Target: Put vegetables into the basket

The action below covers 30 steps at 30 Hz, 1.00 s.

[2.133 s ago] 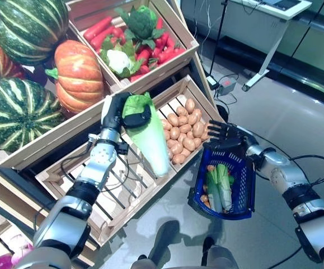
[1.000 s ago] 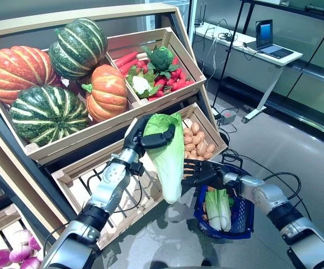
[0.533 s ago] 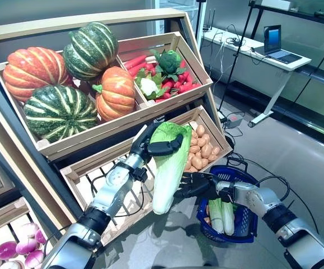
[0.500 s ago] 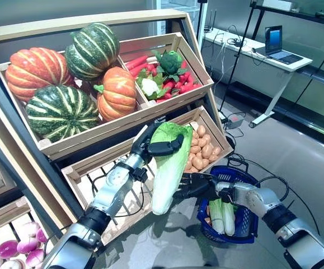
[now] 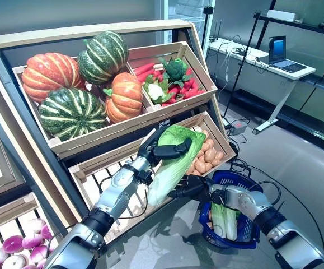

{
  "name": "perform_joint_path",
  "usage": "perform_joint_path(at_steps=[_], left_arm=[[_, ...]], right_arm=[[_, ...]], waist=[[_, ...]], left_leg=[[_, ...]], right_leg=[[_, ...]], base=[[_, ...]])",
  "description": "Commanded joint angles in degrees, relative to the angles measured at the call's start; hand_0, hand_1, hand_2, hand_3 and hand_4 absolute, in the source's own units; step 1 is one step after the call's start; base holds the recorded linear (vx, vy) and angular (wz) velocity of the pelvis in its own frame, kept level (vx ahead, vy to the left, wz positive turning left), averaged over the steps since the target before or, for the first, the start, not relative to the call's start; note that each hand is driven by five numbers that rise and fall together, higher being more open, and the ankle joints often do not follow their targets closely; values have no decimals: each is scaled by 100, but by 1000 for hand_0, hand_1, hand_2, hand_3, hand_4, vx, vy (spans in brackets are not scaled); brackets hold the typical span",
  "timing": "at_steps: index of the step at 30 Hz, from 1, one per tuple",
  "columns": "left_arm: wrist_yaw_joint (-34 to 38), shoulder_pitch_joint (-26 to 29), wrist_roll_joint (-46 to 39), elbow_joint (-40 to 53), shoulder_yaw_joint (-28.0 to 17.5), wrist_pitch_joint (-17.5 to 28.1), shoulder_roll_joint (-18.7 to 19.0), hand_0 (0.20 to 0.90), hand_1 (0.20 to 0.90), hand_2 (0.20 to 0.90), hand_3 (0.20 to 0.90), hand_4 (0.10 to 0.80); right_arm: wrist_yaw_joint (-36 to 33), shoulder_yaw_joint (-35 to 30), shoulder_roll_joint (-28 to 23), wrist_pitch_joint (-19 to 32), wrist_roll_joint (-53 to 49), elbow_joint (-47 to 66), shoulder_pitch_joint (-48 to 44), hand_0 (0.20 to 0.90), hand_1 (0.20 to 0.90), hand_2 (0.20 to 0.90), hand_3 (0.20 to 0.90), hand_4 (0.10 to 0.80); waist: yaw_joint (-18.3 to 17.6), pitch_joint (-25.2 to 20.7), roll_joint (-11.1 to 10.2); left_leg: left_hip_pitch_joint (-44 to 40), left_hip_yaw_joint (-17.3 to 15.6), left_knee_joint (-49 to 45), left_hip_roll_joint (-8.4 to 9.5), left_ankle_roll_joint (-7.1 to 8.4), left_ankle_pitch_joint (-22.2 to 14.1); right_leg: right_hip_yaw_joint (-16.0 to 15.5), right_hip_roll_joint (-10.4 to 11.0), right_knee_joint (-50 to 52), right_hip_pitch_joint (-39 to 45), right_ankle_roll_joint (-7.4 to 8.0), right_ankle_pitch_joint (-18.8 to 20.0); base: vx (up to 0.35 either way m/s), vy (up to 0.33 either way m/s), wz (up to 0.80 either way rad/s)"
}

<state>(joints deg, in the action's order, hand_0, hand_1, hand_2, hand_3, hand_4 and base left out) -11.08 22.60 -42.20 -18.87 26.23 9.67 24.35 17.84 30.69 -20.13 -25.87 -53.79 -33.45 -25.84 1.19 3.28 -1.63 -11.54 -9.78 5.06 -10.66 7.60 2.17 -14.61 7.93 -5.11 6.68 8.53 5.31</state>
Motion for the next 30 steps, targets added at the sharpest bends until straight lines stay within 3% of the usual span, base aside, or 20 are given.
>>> perform_joint_path(at_steps=[1, 7, 11, 13, 19, 24, 30], left_arm=[[-286, 405, -771, 774, 409, 196, -790, 300, 300, 300, 300, 400], [-459, 231, -1120, 665, 294, 31, -731, 300, 300, 300, 300, 400], [-449, 135, -1264, 611, 200, -44, -785, 300, 300, 300, 300, 400], [-405, 94, -1366, 550, 163, 0, -805, 300, 300, 300, 300, 400], [-157, 13, -1275, 522, 78, 152, -869, 300, 300, 300, 300, 400], [-161, -69, -1128, 478, -13, 188, -878, 300, 300, 300, 300, 400], [-274, -126, -1117, 435, -162, 52, -840, 300, 300, 300, 300, 400]], right_arm=[[169, -578, 695, 1290, -1487, -149, -1428, 900, 900, 900, 900, 800], [952, -912, 720, 1326, -2542, -2, -1354, 900, 900, 900, 900, 800], [856, -1163, 697, 1963, -2642, 68, -1311, 900, 900, 900, 900, 800], [252, -1254, 668, 2707, -2304, 147, -1330, 900, 900, 900, 900, 800], [-703, -1014, 445, 3867, 83, 386, -1381, 900, 900, 900, 900, 800], [-292, -943, 299, 3902, -82, 733, -1275, 900, 900, 900, 900, 800], [540, -1104, 289, 3410, -996, 880, -1030, 900, 900, 900, 900, 800]], waist=[[85, -139, -43], [152, -166, -20], [167, -202, -13], [153, -211, -5], [94, -160, -5], [84, -92, -12], [108, -77, -19]], left_leg=[[192, 22, -6, 196, -132, -226], [184, 76, -6, 190, -120, -248], [178, 121, -6, 192, -123, -273], [190, 123, -6, 189, -122, -270], [228, 120, -6, 197, -146, -240], [232, 115, -6, 188, -152, -220], [231, 150, -6, 184, -144, -242]], right_leg=[[96, 153, 11, 329, -66, -306], [56, 162, 11, 364, -65, -329], [58, 171, 11, 371, -57, -339], [69, 176, 11, 352, -55, -331], [169, 177, 11, 279, -69, -306], [177, 172, 11, 284, -75, -298], [138, 181, 11, 301, -64, -316]], base=[[0, 0, 0], [6, 0, 1], [24, 0, 7], [11, 4, 13], [-1, 4, 2], [-1, 0, 1], [0, 0, 0]])
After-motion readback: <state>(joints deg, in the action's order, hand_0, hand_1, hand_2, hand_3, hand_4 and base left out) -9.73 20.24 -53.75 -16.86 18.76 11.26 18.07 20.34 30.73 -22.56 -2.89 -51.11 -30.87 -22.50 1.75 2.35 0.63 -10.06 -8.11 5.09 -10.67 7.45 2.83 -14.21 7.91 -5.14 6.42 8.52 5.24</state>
